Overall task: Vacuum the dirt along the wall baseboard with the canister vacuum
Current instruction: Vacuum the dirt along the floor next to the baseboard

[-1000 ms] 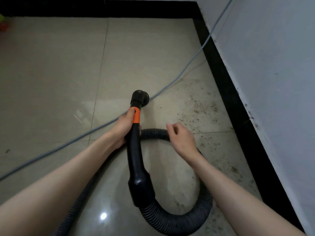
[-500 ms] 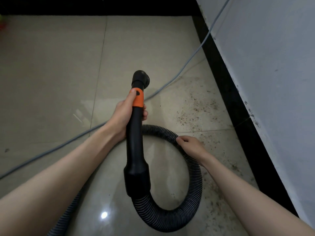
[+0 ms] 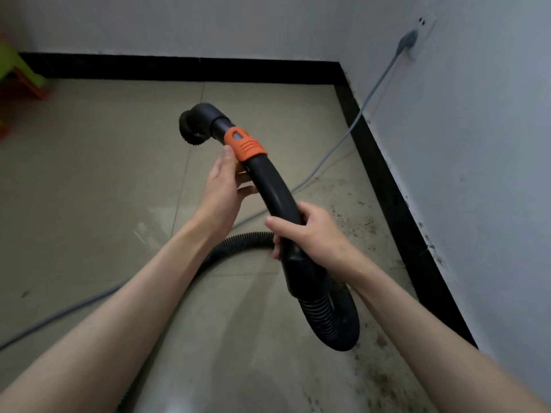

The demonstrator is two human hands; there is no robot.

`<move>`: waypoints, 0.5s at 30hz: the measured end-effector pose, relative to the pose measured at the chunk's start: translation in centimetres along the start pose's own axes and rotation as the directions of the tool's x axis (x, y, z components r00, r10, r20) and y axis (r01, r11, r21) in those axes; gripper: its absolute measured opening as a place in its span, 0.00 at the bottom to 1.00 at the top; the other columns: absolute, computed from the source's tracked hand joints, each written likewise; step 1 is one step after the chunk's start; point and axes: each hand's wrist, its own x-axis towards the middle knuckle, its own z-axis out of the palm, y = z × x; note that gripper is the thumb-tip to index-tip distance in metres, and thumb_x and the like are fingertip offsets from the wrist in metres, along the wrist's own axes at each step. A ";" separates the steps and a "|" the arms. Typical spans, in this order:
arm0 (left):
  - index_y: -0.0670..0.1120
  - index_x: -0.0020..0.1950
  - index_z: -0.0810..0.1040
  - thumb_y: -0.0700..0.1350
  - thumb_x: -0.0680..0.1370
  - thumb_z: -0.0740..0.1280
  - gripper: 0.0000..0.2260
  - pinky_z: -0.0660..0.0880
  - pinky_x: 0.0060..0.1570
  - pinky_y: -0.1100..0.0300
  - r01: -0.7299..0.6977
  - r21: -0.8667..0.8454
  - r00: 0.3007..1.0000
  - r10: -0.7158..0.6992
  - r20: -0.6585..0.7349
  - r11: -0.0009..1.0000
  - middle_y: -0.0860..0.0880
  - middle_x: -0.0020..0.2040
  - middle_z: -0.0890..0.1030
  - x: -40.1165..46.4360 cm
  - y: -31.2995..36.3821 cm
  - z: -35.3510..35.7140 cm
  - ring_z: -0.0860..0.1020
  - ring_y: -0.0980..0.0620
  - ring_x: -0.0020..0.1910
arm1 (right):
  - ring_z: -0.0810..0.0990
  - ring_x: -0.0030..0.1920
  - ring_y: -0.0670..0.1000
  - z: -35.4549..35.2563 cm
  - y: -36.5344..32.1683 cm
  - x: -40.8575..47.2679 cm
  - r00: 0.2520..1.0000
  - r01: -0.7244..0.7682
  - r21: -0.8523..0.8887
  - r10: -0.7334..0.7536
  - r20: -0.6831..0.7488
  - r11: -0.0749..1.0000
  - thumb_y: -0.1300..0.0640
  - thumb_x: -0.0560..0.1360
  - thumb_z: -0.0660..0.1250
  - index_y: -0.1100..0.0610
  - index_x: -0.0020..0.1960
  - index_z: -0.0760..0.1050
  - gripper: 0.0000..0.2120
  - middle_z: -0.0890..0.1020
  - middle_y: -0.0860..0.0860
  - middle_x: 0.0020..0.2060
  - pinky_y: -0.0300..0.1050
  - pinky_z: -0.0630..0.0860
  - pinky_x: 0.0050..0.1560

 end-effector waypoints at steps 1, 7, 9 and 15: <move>0.46 0.59 0.71 0.48 0.84 0.51 0.13 0.75 0.36 0.63 -0.016 0.038 1.000 0.015 0.018 0.999 0.49 0.43 0.80 0.0 0.1 0.0 0.79 0.55 0.37 | 0.79 0.28 0.52 -0.6 -0.7 0.2 1.000 0.008 0.046 -0.008 -0.010 0.999 0.60 0.75 0.70 0.59 0.45 0.73 0.06 0.78 0.53 0.30 0.48 0.78 0.35; 0.36 0.64 0.70 0.23 0.75 0.51 0.21 0.74 0.52 0.59 0.022 0.495 0.914 -0.219 0.343 0.869 0.39 0.54 0.79 -3.9 -3.0 1.0 0.78 0.49 0.49 | 0.79 0.29 0.53 -4.7 -3.3 2.5 0.985 0.046 0.201 -0.011 -0.173 0.979 0.59 0.76 0.69 0.62 0.45 0.74 0.07 0.78 0.54 0.30 0.50 0.78 0.36; 0.38 0.68 0.67 0.21 0.72 0.53 0.26 0.72 0.59 0.62 0.013 0.565 0.756 -0.378 0.535 0.825 0.40 0.62 0.76 -5.2 -4.0 1.6 0.76 0.52 0.59 | 0.78 0.28 0.52 -6.0 -3.9 3.3 0.976 0.062 0.260 -0.004 -0.219 0.964 0.59 0.76 0.69 0.62 0.45 0.73 0.07 0.78 0.54 0.29 0.49 0.78 0.35; 0.46 0.67 0.66 0.37 0.74 0.71 0.25 0.66 0.64 0.69 -0.048 0.640 0.493 -0.539 0.683 0.767 0.52 0.66 0.73 -7.2 -7.6 4.6 0.70 0.59 0.65 | 0.79 0.29 0.52 -9.1 -5.2 3.8 0.971 0.102 0.275 -0.035 -0.237 0.956 0.57 0.75 0.70 0.61 0.46 0.74 0.08 0.79 0.53 0.31 0.46 0.79 0.34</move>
